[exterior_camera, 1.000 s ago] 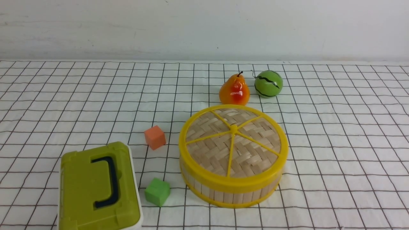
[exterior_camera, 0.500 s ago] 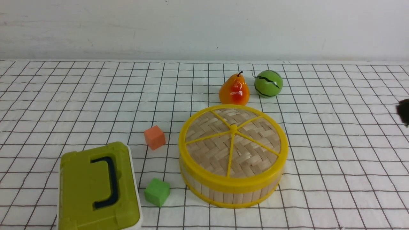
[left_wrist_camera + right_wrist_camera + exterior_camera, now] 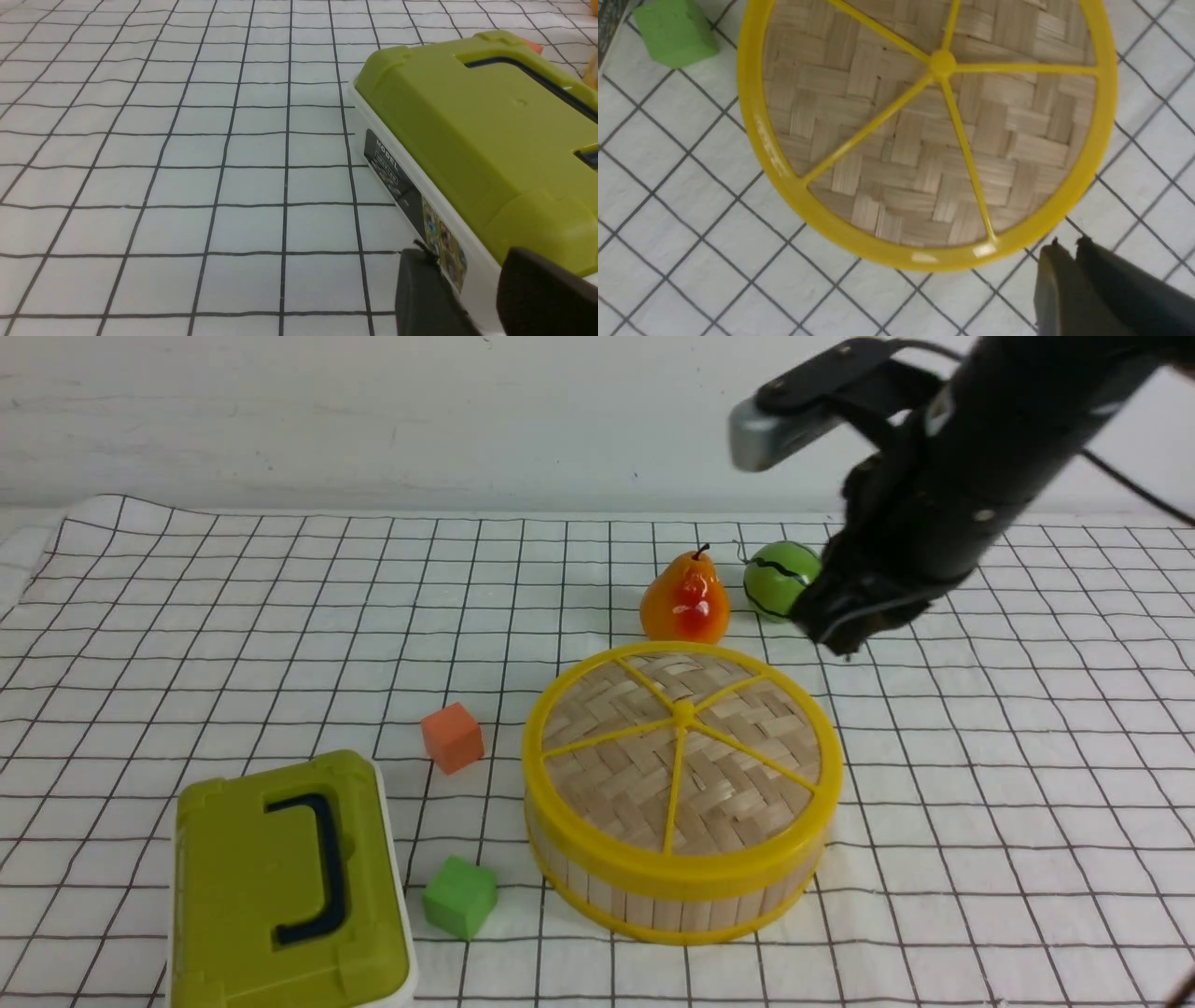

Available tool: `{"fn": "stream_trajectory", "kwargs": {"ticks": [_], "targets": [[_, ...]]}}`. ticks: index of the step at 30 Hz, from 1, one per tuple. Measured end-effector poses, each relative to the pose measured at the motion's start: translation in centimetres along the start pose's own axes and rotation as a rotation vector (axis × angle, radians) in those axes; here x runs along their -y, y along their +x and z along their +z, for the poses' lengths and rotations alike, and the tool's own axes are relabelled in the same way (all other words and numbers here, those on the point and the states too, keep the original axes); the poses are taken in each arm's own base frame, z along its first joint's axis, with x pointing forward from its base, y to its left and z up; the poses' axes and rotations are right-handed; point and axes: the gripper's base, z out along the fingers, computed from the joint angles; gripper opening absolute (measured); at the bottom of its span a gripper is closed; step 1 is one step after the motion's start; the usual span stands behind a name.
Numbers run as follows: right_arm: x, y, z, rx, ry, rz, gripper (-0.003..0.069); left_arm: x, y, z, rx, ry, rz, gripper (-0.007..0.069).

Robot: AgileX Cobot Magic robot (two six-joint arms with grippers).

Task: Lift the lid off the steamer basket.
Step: Use the right arm to lift the lid of the steamer

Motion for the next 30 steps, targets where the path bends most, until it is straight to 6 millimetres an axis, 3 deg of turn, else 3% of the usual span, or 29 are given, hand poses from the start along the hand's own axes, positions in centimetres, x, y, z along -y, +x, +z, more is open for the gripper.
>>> {"fn": "stream_trajectory", "kwargs": {"ticks": [3,6,9,14,19,23,26,28,30], "targets": [[-0.3,-0.9,1.9,-0.021,-0.011,-0.012,0.0139,0.0,0.0,0.0,0.000,0.000,0.000,0.0239],[-0.6,-1.7,4.8,-0.057,-0.023,-0.025,0.0281,0.0,0.0,0.0,0.000,0.000,0.000,0.0239],[-0.6,-2.3,6.4,-0.028,-0.020,-0.025,0.0363,0.0,0.0,0.0,0.000,0.000,0.000,0.0239],[-0.5,-3.1,8.5,0.025,-0.020,0.014,0.0401,0.0,0.0,0.0,0.000,0.000,0.000,0.0239],[-0.5,-3.4,10.6,0.036,-0.041,0.054,0.0386,0.0,0.0,0.0,0.000,0.000,0.000,0.0239],[-0.4,-3.3,12.1,0.009,-0.049,0.061,0.0330,0.0,0.0,0.0,0.000,0.000,0.000,0.0239],[-0.4,-3.3,12.0,0.012,-0.051,0.062,0.0258,0.0,0.0,0.0,0.000,0.000,0.000,0.0239],[-0.6,-3.3,11.9,0.011,-0.062,0.067,0.0129,0.0,0.0,0.0,0.000,0.000,0.000,0.0239],[-0.6,-3.3,11.6,0.015,-0.061,0.066,0.0099,0.0,0.0,0.0,0.000,0.000,0.000,0.0239]]}}
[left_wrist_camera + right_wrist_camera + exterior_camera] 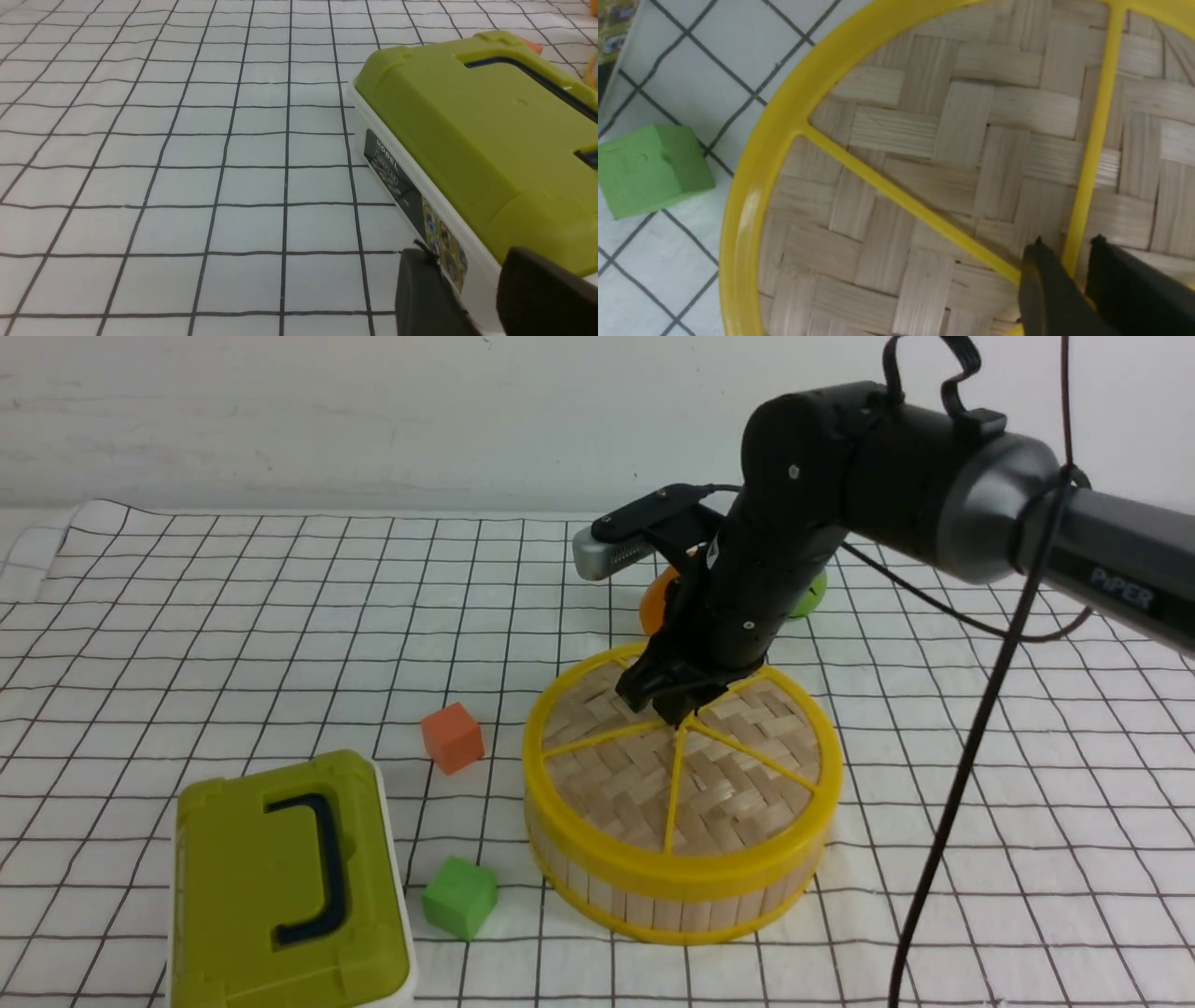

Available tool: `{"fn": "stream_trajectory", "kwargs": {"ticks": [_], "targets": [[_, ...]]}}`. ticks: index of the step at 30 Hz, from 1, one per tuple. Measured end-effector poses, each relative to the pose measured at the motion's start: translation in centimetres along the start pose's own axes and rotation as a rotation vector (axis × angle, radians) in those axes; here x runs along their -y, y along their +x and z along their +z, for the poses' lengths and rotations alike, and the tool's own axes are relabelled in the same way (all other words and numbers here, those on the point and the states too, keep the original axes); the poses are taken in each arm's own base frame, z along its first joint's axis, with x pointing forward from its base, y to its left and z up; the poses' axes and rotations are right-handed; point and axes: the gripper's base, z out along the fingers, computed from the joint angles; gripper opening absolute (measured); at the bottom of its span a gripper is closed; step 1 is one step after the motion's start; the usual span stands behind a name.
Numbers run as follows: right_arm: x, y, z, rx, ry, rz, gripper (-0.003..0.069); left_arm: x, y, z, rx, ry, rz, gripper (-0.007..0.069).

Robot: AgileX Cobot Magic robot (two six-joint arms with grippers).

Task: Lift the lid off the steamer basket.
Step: Use the right arm to lift the lid of the steamer, then use the right arm to place the steamer lid on the table

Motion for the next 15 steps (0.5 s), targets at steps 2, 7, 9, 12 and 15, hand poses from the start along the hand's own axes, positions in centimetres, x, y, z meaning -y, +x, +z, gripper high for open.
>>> {"fn": "stream_trajectory", "kwargs": {"ticks": [2,7,9,12,15], "targets": [[0.0,0.0,-0.4,0.000,0.000,-0.001,0.0105,0.0,0.0,0.0,0.000,0.000,0.000,0.0239],[-0.4,0.1,-5.0,0.048,0.027,-0.025,0.0105,0.0,0.0,0.0,0.000,0.000,0.000,0.0239],[-0.7,0.4,-9.5,0.109,0.073,-0.052,0.0105,0.0,0.0,0.0,0.000,0.000,0.000,0.0239],[-0.4,1.4,-13.9,0.140,0.145,-0.069,0.0105,0.0,0.0,0.0,0.000,0.000,0.000,0.0239],[1.1,2.7,-16.7,0.134,0.203,-0.008,0.0105,0.0,0.0,0.0,0.000,0.000,0.000,0.0239]]}}
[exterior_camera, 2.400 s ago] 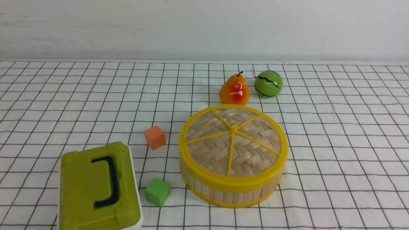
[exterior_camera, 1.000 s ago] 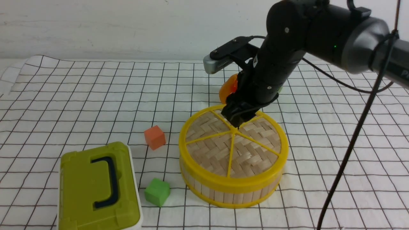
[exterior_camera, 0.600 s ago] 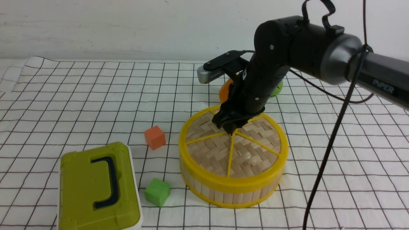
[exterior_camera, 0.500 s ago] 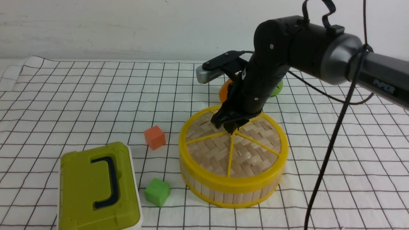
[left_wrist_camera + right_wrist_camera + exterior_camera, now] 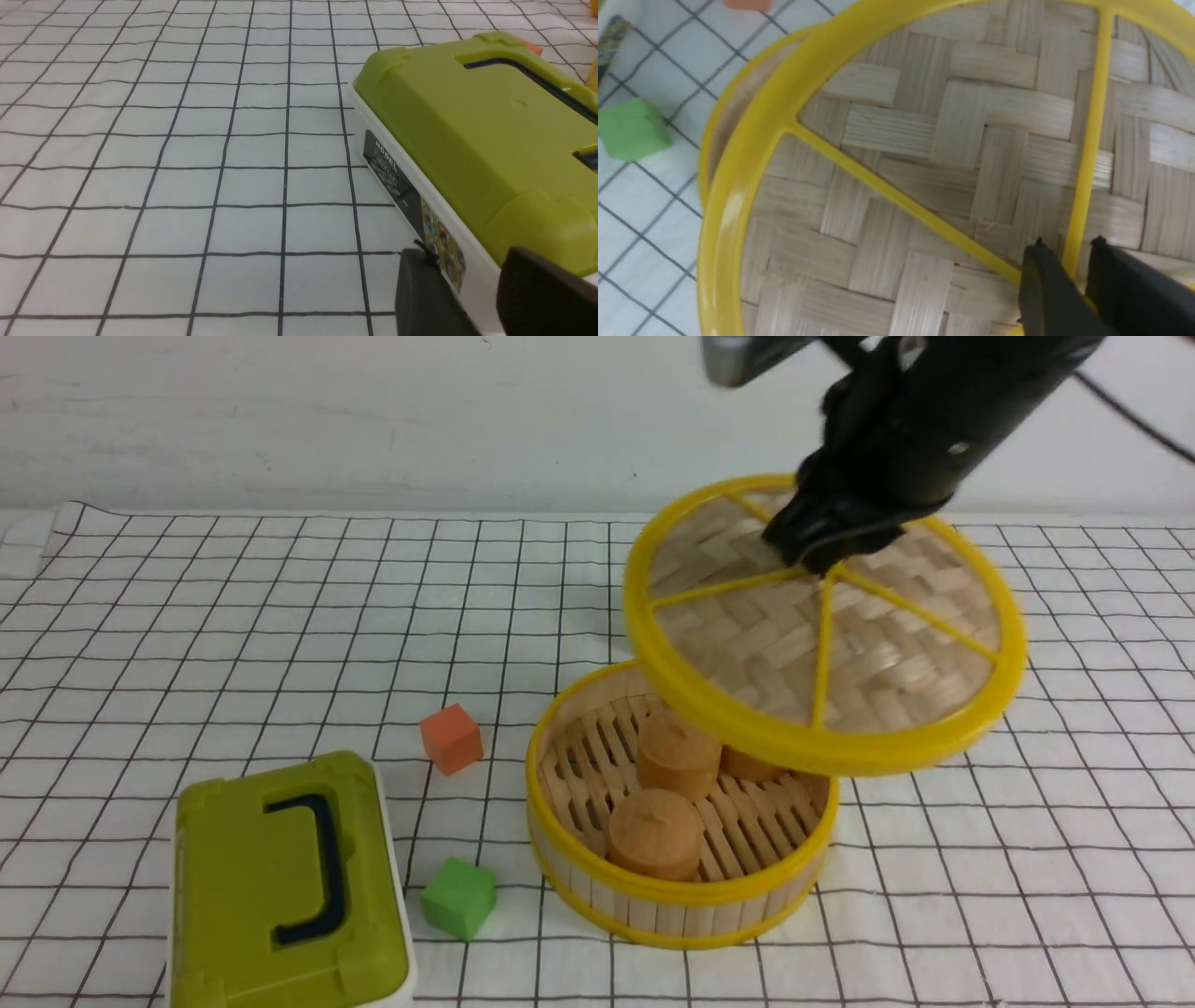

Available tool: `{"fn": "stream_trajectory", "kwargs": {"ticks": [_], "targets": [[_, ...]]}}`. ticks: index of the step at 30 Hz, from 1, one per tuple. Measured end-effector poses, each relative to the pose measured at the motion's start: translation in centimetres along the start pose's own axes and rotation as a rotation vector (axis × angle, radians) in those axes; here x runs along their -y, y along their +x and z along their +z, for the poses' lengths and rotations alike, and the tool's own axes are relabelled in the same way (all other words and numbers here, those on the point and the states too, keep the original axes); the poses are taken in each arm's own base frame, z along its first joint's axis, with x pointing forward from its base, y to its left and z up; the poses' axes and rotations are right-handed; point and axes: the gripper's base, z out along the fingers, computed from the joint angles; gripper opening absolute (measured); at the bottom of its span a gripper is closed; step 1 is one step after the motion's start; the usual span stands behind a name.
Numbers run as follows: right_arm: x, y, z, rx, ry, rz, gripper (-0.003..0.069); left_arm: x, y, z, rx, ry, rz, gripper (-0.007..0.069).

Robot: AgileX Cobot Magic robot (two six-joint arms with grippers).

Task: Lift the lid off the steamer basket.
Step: Use the right arm to place the steamer lid on the table

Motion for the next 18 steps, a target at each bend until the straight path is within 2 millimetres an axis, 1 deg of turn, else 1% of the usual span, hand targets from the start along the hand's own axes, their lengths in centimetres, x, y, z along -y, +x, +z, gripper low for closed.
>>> {"fn": "stream_trajectory", "kwargs": {"ticks": [1,2,3,4,6,7,8,10,11,12,14,15,16,17,18], "targets": [[0.4,0.2,-0.3,-0.004,0.009,0.014,0.0105,0.0,0.0,0.0,0.000,0.000,0.000,0.0239],[2.3,0.8,-1.1,-0.017,0.046,0.076,0.0105,0.0,0.0,0.0,0.000,0.000,0.000,0.0239],[3.5,1.3,-1.2,-0.025,0.069,0.115,0.0105,0.0,0.0,0.0,0.000,0.000,0.000,0.0239],[4.5,1.7,-1.2,-0.030,0.085,0.146,0.0105,0.0,0.0,0.0,0.000,0.000,0.000,0.0239],[7.1,3.1,-0.6,-0.061,0.123,0.228,0.0105,0.0,0.0,0.0,0.000,0.000,0.000,0.0239],[7.3,3.2,-0.5,-0.060,0.126,0.238,0.0105,0.0,0.0,0.0,0.000,0.000,0.000,0.0239],[8.8,4.2,0.4,-0.072,0.141,0.286,0.0105,0.0,0.0,0.0,0.000,0.000,0.000,0.0239],[10.5,6.0,2.1,-0.088,0.141,0.357,0.0105,0.0,0.0,0.0,0.000,0.000,0.000,0.0239],[10.5,6.2,2.2,-0.095,0.136,0.365,0.0105,0.0,0.0,0.0,0.000,0.000,0.000,0.0239],[11.3,7.4,3.7,-0.107,0.132,0.402,0.0105,0.0,0.0,0.0,0.000,0.000,0.000,0.0239],[12.2,9.1,6.0,-0.112,0.132,0.448,0.0105,0.0,0.0,0.0,0.000,0.000,0.000,0.0239],[12.3,9.3,6.3,-0.114,0.132,0.452,0.0105,0.0,0.0,0.0,0.000,0.000,0.000,0.0239],[12.6,10.4,7.7,-0.123,0.132,0.474,0.0105,0.0,0.0,0.0,0.000,0.000,0.000,0.0239],[12.7,10.7,8.1,-0.125,0.133,0.479,0.0105,0.0,0.0,0.0,0.000,0.000,0.000,0.0239],[12.9,11.7,9.5,-0.139,0.135,0.494,0.0105,0.0,0.0,0.0,0.000,0.000,0.000,0.0239]]}}
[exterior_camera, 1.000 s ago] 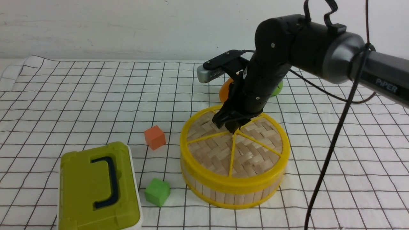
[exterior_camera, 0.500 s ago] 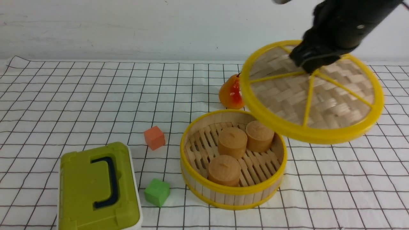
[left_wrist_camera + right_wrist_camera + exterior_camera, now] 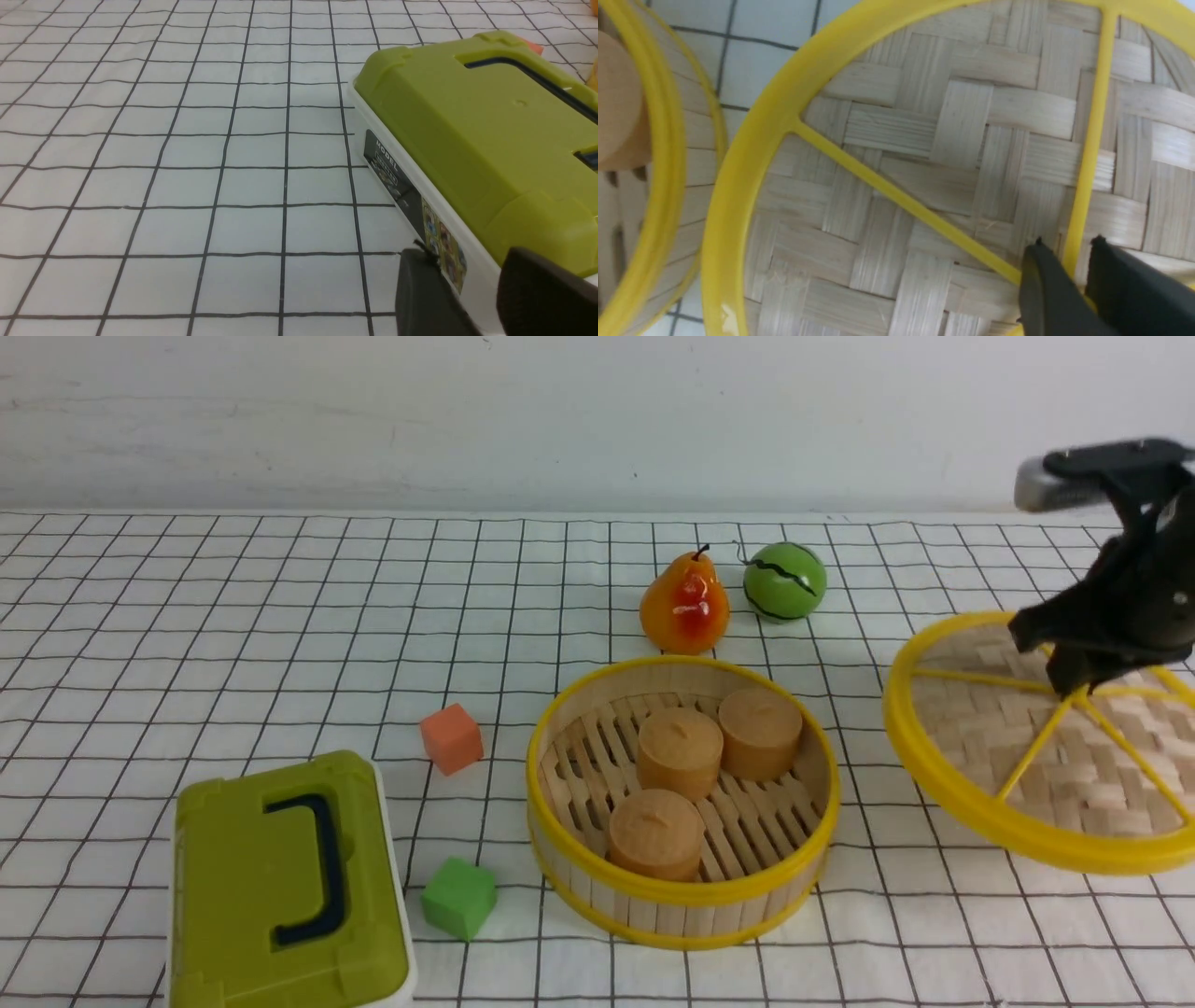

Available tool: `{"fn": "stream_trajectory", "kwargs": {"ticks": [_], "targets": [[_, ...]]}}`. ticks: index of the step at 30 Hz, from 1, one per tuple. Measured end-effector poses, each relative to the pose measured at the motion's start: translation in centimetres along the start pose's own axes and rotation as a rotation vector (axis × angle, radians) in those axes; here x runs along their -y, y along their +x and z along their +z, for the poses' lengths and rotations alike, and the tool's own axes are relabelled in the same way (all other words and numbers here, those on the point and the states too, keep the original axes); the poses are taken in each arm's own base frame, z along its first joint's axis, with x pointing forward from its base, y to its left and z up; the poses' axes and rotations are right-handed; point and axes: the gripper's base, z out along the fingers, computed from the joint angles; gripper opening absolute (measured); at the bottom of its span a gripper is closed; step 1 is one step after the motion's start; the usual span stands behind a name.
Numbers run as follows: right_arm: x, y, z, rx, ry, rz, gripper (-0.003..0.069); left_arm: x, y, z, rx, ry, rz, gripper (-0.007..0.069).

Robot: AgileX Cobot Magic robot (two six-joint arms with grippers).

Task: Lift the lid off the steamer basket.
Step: Use the right arm to place the steamer lid on the table

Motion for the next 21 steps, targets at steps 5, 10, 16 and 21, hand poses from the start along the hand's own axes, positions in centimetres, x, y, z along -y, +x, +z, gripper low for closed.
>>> {"fn": "stream_trajectory", "kwargs": {"ticks": [5,10,16,21], "targets": [[0.4,1.0,3.9,-0.018,0.003,0.017,0.0105,0.0,0.0,0.0,0.000,0.000,0.000,0.0239],[0.5,1.1,6.3,-0.025,0.005,0.019,0.0105,0.0,0.0,0.0,0.000,0.000,0.000,0.0239],[0.6,1.2,7.8,-0.037,0.005,0.021,0.0190,0.0,0.0,0.0,0.000,0.000,0.000,0.0239],[0.5,1.3,7.2,-0.047,0.003,0.021,0.0275,0.0,0.0,0.0,0.000,0.000,0.000,0.0239]]}}
